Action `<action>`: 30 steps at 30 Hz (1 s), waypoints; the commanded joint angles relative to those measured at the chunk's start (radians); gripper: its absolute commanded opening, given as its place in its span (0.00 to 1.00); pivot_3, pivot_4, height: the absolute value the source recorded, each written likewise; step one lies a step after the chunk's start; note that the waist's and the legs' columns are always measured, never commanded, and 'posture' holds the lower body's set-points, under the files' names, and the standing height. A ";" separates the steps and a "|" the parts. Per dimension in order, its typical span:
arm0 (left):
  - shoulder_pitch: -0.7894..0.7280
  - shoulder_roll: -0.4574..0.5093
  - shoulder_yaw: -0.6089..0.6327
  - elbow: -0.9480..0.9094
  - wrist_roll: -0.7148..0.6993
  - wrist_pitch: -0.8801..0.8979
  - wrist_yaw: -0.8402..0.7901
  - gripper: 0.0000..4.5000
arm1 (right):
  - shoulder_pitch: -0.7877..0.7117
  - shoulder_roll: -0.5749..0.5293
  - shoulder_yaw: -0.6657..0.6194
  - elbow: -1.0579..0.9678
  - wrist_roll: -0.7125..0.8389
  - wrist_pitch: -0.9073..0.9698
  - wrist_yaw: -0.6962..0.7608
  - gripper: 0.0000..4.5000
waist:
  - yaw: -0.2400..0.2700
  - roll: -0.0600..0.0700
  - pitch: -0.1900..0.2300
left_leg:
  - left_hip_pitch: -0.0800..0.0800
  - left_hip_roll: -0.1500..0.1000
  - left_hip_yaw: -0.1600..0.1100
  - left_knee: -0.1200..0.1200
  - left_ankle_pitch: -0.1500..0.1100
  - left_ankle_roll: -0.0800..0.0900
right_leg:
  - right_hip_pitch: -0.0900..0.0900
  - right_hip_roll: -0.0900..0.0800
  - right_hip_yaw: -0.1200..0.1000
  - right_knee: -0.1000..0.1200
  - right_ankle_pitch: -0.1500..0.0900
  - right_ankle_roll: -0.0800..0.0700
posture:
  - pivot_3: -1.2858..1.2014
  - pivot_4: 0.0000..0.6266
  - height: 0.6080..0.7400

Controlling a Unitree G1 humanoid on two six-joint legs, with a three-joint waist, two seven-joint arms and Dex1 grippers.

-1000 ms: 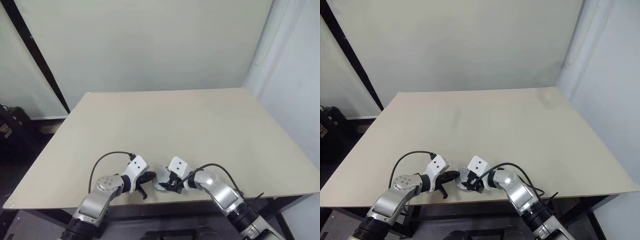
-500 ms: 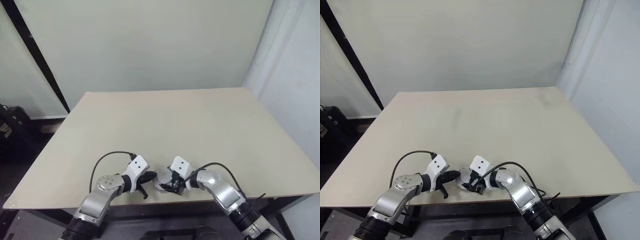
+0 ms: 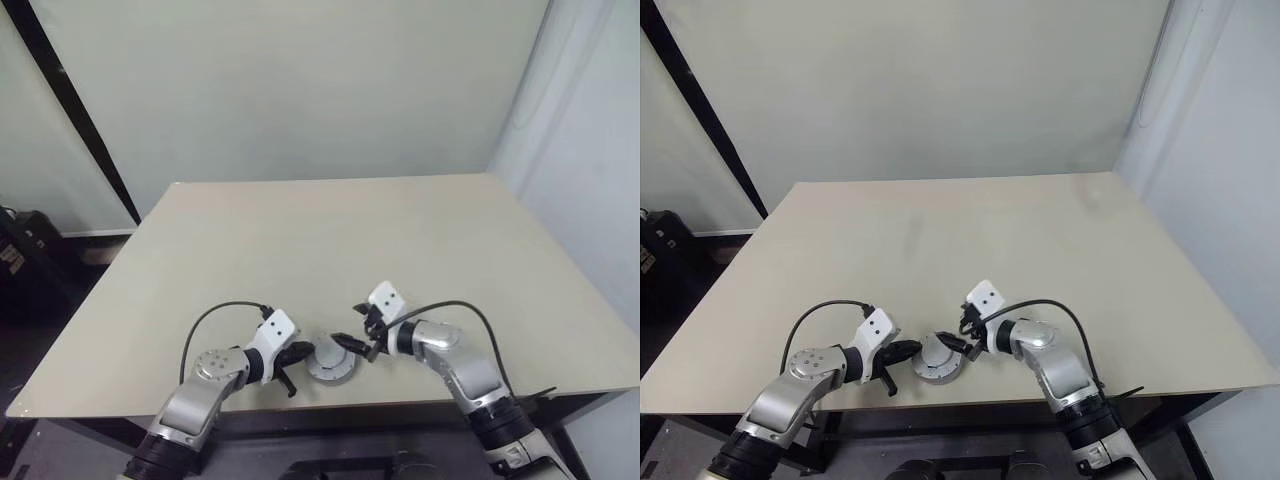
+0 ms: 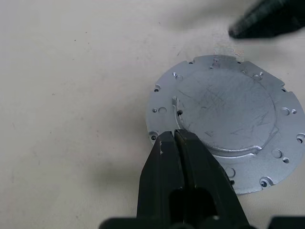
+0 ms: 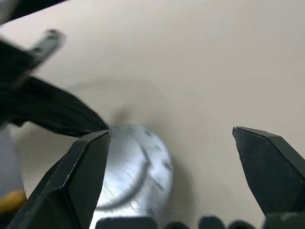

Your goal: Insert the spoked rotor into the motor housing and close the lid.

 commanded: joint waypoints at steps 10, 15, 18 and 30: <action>0.002 -0.009 -0.021 0.024 0.012 0.009 -0.004 0.00 | -0.071 0.137 -0.448 0.004 0.321 0.851 -0.123 0.99 | -0.001 0.001 0.000 | -0.001 0.000 0.000 0.000 0.000 0.000 | -0.001 0.000 0.000 0.000 0.000 0.000 | 0.52 0.00 1.00; 0.000 -0.009 -0.019 0.023 0.013 0.009 -0.007 0.00 | -0.106 0.201 -0.565 0.088 0.354 0.920 -0.156 0.99 | 0.000 0.001 0.000 | -0.002 -0.001 0.000 0.000 0.000 0.000 | -0.001 -0.001 0.000 0.000 0.001 0.001 | 0.52 0.00 1.00; 0.001 -0.005 -0.016 0.019 0.013 0.011 -0.009 0.00 | -0.113 0.217 -0.573 0.123 0.353 0.906 -0.179 0.99 | -0.001 0.002 -0.001 | -0.003 -0.002 0.000 0.000 0.000 0.000 | -0.002 -0.001 0.000 0.000 0.001 0.002 | 0.52 0.00 1.00; 0.013 0.003 -0.010 0.005 0.011 0.017 -0.007 0.00 | -0.119 0.263 -0.578 0.204 0.371 0.839 -0.218 0.99 | -0.001 0.003 -0.001 | -0.002 -0.001 0.000 0.000 0.000 0.001 | -0.002 -0.001 0.000 0.000 0.001 0.002 | 0.52 0.00 1.00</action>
